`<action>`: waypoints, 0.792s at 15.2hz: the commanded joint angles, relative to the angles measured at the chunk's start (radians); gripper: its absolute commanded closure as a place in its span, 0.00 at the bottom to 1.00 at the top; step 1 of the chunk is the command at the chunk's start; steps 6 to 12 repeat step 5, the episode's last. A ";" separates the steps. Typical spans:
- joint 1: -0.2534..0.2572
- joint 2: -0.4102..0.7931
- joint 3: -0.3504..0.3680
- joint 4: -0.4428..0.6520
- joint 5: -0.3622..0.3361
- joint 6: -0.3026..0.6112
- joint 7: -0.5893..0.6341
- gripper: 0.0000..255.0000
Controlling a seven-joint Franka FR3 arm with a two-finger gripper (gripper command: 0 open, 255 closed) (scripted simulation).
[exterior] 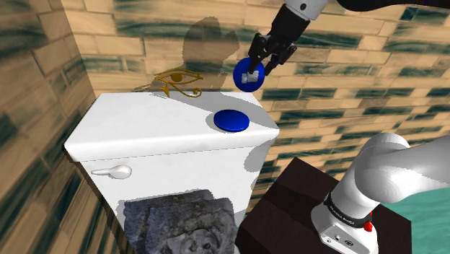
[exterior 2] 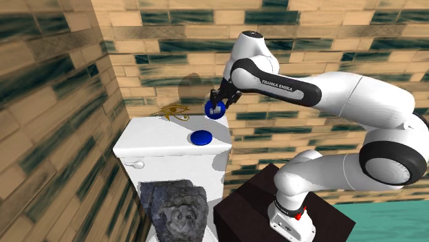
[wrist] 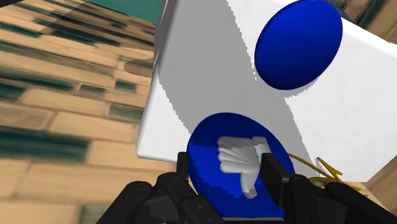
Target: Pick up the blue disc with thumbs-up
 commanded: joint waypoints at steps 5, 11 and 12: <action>-0.004 0.015 -0.005 0.067 -0.006 -0.052 0.002 1.00; -0.004 0.015 -0.005 0.067 -0.006 -0.052 0.002 1.00; -0.004 0.015 -0.005 0.067 -0.006 -0.052 0.002 1.00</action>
